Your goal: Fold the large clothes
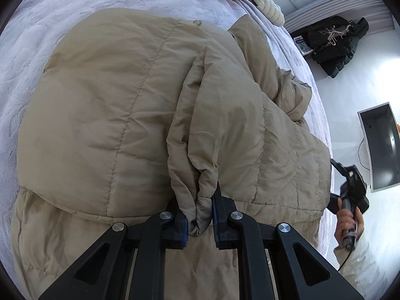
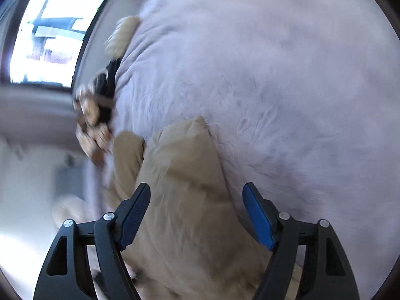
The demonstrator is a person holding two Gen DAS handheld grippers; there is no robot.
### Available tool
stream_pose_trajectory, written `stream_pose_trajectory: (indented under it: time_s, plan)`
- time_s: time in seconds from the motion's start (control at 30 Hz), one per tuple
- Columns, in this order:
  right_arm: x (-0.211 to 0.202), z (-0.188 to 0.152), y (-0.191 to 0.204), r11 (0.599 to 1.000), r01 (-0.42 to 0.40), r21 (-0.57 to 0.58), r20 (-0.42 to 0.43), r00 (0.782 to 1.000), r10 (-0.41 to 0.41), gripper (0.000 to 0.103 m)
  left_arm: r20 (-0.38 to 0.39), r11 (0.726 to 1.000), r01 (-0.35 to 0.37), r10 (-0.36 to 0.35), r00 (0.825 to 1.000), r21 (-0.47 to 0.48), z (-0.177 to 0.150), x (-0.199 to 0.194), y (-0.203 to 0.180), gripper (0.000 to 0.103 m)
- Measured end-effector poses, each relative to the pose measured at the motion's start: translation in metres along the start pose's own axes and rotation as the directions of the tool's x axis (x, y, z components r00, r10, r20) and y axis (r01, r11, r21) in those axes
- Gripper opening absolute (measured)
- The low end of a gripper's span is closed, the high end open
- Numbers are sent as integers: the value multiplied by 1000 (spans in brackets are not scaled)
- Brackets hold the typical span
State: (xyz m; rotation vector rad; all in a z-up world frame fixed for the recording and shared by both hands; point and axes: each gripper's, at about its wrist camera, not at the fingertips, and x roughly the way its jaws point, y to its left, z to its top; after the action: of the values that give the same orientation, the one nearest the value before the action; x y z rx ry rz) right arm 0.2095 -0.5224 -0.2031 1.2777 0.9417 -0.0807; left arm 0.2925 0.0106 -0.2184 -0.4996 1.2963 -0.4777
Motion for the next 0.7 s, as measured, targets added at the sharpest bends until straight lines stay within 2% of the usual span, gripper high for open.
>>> stream_pose_trajectory:
  time_s: [0.07,0.13,0.17,0.27,0.33,0.5,0.7]
  plan:
    - [11,4,5,1000,-1,-8,-20,1000,1,33,3,1000,-15,15,1000,8,-1,-1,-2,16]
    - [13,4,28,985,64,-162,3,998,-65,18,3,1000,-21,21,1000,15,-1,0,-5,16]
    - [14,1,39,958,129,-256,27,992,-126,15,3,1000,-20,20,1000,14,-2,0,-6,16]
    - [22,-3,51,878,260,-402,87,965,-246,12,4,1000,4,-4,1000,-16,-3,3,-2,16]
    - [30,0,45,853,317,-415,110,948,-299,12,6,999,12,-12,1000,-33,-3,6,1,16]
    - [38,6,32,839,374,-395,143,927,-346,12,-1,1000,-7,7,1000,6,-3,9,-7,16]
    - [7,-4,48,787,471,-398,252,881,-400,12,-2,1000,-8,8,1000,3,-3,7,-6,16]
